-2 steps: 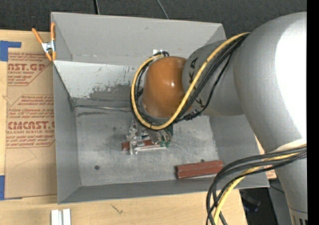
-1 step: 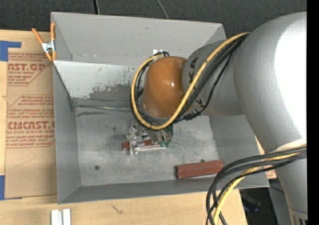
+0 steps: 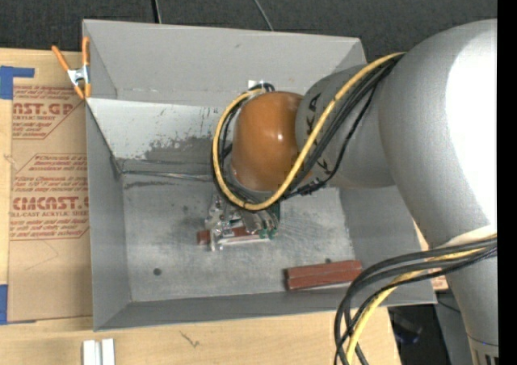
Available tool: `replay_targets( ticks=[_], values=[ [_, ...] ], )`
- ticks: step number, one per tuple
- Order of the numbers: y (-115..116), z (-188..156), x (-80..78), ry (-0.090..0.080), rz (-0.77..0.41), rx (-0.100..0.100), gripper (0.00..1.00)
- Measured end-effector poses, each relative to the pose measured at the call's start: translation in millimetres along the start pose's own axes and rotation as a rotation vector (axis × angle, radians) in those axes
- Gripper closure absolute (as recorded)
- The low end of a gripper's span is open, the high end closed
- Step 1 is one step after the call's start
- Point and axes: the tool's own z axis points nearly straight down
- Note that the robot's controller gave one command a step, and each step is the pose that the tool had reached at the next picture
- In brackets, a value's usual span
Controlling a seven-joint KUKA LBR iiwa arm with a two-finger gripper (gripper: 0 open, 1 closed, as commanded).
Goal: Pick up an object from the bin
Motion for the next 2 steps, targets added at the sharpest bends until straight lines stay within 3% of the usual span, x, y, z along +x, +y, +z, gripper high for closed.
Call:
replay_targets(
  ticks=[1,2],
  values=[
    [-14.7,-99.3,7.6,0.000,-0.287,0.000,1.00],
    [-14.7,-99.3,7.6,0.000,-0.287,0.000,1.00]
  ],
)
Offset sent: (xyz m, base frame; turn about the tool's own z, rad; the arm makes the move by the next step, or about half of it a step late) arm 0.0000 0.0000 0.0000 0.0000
